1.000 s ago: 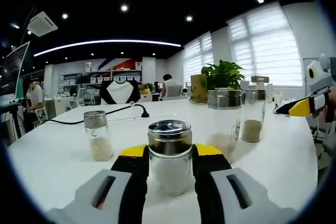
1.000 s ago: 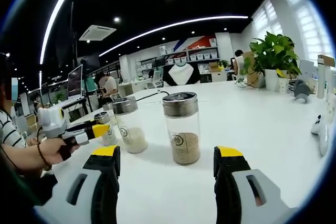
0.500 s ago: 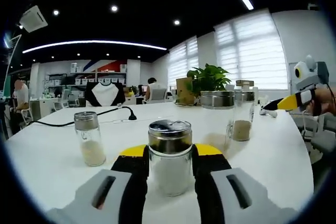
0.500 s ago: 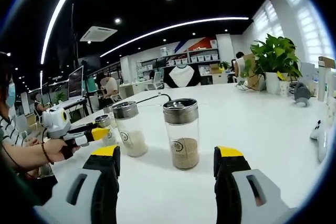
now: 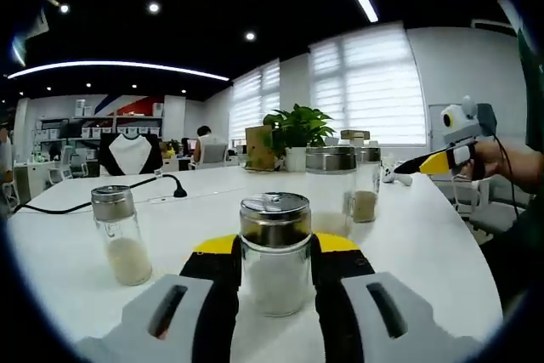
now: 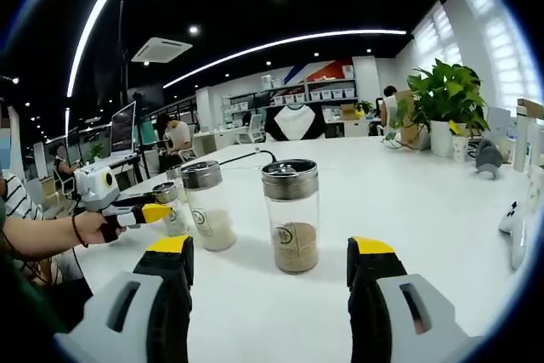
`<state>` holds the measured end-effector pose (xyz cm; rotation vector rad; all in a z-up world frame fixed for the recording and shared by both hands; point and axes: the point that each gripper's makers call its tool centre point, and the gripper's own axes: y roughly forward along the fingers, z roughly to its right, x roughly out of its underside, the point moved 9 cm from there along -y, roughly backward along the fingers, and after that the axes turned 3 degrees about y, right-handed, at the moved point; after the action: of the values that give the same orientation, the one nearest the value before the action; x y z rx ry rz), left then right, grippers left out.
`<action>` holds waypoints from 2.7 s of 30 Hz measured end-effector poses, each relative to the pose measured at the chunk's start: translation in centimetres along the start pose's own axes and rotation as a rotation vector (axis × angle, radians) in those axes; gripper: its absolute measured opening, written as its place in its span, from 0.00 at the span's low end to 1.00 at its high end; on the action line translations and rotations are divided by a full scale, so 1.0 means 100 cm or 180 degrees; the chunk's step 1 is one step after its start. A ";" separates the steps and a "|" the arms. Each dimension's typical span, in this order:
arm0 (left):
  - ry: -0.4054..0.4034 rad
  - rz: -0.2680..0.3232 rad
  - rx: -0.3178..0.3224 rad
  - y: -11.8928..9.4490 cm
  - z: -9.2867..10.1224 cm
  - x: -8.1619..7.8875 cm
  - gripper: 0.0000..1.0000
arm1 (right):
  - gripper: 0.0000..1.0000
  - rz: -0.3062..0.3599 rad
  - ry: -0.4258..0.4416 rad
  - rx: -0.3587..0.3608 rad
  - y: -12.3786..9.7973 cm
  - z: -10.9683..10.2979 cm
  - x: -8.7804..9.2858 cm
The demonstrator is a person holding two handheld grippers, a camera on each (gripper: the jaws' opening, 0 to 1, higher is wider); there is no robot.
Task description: Rotate the seasoning bottle until the label or dispensing opening points toward the visible target arrow and the bottle remains upright within the marked orientation range
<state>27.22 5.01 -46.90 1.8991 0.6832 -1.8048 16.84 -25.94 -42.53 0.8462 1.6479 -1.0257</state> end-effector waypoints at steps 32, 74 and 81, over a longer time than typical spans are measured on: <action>0.0103 -0.0093 0.0998 0.005 -0.022 -0.001 0.34 | 0.75 -0.0059 0.0004 0.0021 -0.002 0.006 0.005; -0.0375 -0.0304 -0.1246 -0.004 0.031 -0.002 0.57 | 0.75 -0.0027 0.0037 0.0129 -0.004 0.007 0.010; -0.0471 -0.0334 -0.1506 0.004 0.035 0.001 0.50 | 0.75 -0.0028 0.0056 0.0115 -0.003 0.006 0.012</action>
<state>24.68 2.56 -47.23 1.4283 1.0624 -1.6394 16.43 -26.54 -43.67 0.8747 1.6535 -1.0598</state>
